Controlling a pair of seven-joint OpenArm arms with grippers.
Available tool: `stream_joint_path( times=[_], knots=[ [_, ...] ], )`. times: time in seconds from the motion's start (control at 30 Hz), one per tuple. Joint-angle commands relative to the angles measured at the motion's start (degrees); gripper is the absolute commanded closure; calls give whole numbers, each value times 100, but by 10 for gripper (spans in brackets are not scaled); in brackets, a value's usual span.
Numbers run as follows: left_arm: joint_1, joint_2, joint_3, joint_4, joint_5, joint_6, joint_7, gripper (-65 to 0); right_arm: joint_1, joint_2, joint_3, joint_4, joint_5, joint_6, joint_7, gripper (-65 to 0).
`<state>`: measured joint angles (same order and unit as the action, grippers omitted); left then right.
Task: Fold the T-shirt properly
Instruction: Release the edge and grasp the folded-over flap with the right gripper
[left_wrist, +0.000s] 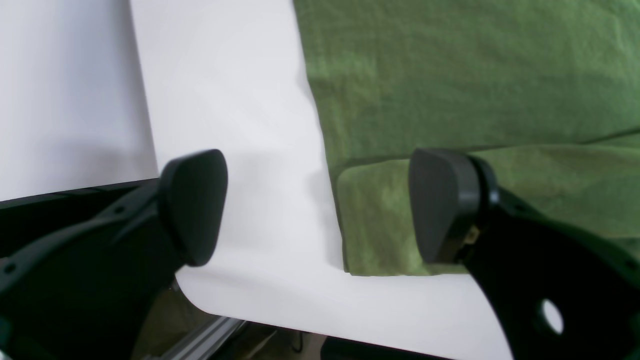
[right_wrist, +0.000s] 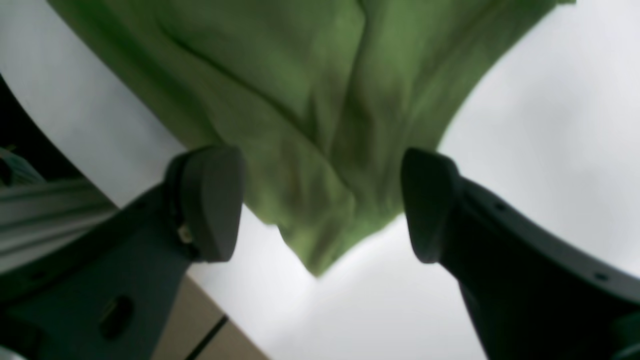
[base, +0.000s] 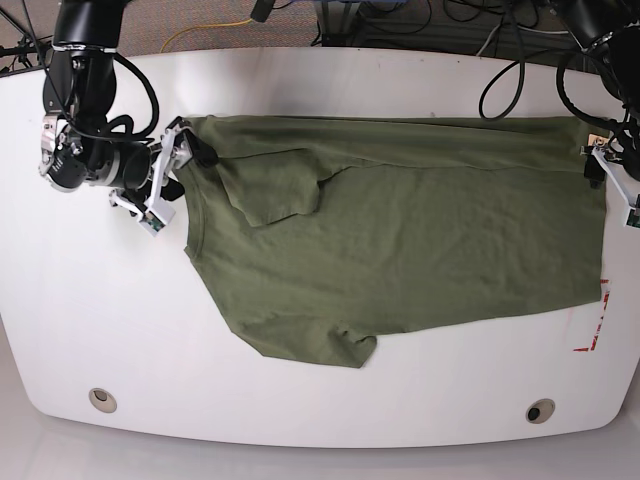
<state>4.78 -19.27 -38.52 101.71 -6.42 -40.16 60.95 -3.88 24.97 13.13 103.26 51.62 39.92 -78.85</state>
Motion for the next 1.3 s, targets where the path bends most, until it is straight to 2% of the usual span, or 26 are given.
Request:
stream_joint_path(
  times=[0.0, 0.2, 0.33, 0.47, 0.77, 1.17, 1.27],
  knots=[
    [-192, -100, -29, 119, -13, 16, -77, -535, 296, -242, -156, -54, -260, 8, 109, -466],
    [-192, -108, -47, 93, 13, 16, -77, -535, 647, -884, -578, -449, -1122, 8, 311, -466],
    [-183, -117, -73, 84, 13, 16, -77, -535, 814, -1139, -877, -687, -1553, 8, 557, -466],
    [-113, -108, -240, 101, -5, 16, -77, -535, 955, -1156, -1088, -907, -1878, 8, 883, -466],
    [-113, -100, -275, 75, -5, 16, -77, -535, 1175, -1113, -1088, -1390, -2318, 8, 1252, -466],
    [-104, -82, -240, 75, -5, 16, -77, -535, 1342, -1156, -1123, -1592, -2335, 8, 1516, -465],
    [-104, -82, -240, 75, -5, 16, -77, -535, 1342, -1165, -1123, -1601, -2335, 8, 1516, -414]
  ],
)
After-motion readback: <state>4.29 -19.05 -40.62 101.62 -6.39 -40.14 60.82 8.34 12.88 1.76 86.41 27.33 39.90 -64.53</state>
